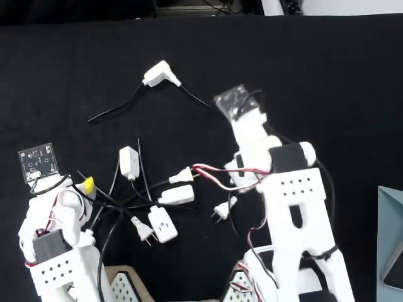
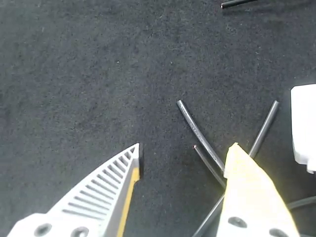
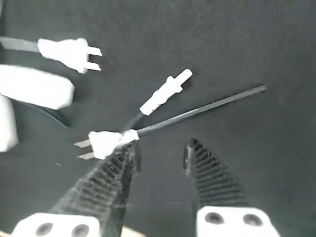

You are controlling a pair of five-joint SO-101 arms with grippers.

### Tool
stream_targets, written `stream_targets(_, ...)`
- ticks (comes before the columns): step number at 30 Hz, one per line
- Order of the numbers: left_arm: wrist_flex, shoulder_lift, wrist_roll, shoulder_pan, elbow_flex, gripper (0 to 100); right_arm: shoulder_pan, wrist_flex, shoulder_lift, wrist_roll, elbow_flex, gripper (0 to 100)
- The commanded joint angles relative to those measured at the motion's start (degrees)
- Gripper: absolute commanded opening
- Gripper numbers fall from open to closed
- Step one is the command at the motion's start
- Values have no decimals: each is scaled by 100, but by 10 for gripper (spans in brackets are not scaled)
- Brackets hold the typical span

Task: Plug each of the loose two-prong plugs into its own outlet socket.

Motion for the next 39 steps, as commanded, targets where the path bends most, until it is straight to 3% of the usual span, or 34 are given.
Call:
stream_targets(1, -114, -53, 0, -22, -40, 278, 396, -738, -119, 1996, 418, 145)
stream_targets(11, -141, -53, 0, -22, 4, 278, 492, -2303, -127, 5345, 1648, 145)
stream_targets(17, -141, -53, 0, 57, 13, 278, 475, -2356, -119, 6224, 1789, 160)
stream_targets(23, -141, -53, -9, 127, 22, 278, 413, -2356, -110, 6365, 1780, 215)
stream_targets(30, -141, -53, -9, 163, 22, 278, -360, -2312, -84, 6365, 1895, 214)
stream_targets(39, -141, -53, -9, 189, 31, 278, -422, -2664, 1209, 6356, 1490, 212)
